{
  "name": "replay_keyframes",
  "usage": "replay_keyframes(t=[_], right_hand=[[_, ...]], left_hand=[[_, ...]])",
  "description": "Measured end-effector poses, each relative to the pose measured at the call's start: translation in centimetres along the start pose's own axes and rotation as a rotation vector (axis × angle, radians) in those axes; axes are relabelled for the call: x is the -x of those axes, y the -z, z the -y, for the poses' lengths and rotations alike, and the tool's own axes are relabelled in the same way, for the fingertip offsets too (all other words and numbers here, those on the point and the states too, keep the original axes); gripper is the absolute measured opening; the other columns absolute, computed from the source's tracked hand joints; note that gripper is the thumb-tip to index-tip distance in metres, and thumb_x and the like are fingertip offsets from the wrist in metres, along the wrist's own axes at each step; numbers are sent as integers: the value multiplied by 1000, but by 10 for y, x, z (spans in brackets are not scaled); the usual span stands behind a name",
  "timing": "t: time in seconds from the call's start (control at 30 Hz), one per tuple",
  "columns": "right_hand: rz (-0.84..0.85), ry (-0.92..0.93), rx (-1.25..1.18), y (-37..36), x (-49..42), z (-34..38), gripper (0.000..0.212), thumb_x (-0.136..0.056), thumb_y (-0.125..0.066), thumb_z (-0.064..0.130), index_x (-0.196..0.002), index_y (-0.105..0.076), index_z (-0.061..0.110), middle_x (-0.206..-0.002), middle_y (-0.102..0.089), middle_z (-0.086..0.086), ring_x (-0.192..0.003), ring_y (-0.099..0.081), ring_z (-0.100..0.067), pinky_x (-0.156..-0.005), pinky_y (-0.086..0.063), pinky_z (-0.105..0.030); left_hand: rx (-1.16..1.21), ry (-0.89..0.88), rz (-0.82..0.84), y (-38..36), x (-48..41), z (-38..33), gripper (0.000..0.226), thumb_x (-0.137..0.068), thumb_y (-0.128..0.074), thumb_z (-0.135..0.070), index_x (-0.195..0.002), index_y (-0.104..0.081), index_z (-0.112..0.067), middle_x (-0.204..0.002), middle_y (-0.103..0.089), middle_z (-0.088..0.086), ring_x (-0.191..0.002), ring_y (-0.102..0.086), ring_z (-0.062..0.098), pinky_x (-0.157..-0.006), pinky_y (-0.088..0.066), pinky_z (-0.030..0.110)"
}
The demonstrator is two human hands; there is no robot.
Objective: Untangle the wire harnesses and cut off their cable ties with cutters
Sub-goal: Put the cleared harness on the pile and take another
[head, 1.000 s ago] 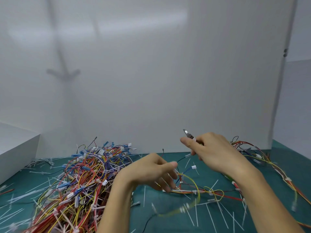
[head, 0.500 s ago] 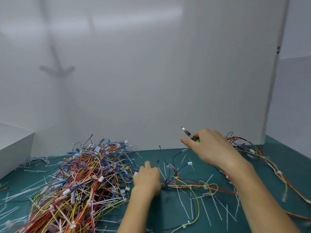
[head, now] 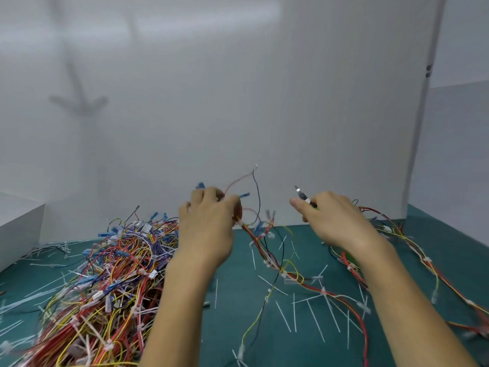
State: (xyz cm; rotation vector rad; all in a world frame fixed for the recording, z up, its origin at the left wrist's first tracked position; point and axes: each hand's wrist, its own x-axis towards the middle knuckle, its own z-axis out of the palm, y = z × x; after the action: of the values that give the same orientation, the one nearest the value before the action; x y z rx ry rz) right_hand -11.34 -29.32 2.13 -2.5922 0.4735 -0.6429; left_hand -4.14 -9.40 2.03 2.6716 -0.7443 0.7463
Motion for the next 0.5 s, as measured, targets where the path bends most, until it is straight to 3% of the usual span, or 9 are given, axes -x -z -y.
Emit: replay_keyframes(t=[0.17,0.23,0.33,0.43,0.5], right_hand=[[-9,-79,65,-2,-8,-20,53,-100,-41,54,-62,-44,17,-63,-50,-6,-61,-48,-26,-50,-28,-32],[64,-119,135,-10,-11,-29,52,-100,-42,53,-61,-39,18,-66,-48,-6,-66,-48,-27,-51,-27,-32],[306,-174,274,-28,-14,-41,45,-100,-46,47,-65,-41,19,-81,-50,-7,-79,-51,-27,-62,-36,-33],[571,-211,358,-49,-12,-48,31,-101,-47,37,-98,-59,9,-107,-58,-12,-91,-55,-26,-74,-41,-31],[652,-237,402,-59,-8,-49,39,-101,-47,36,-124,-56,6,-127,-59,-14,-106,-58,-27,-85,-44,-32]], left_hand=[[32,37,-279,35,2,3,22,-95,-63,-24,-109,-63,-40,-132,-49,-1,-126,-29,25,-103,-22,46],[72,89,-353,43,4,4,19,-96,-62,-27,-109,-65,-40,-132,-50,1,-128,-30,28,-101,-23,46],[111,176,-391,46,5,2,16,-97,-58,-31,-108,-67,-40,-134,-48,2,-128,-31,28,-99,-25,45],[106,235,-404,46,6,1,16,-96,-58,-36,-107,-69,-39,-138,-43,2,-129,-32,27,-98,-24,44],[104,253,-415,45,7,0,17,-96,-57,-39,-107,-70,-39,-136,-44,1,-128,-31,26,-95,-22,42]])
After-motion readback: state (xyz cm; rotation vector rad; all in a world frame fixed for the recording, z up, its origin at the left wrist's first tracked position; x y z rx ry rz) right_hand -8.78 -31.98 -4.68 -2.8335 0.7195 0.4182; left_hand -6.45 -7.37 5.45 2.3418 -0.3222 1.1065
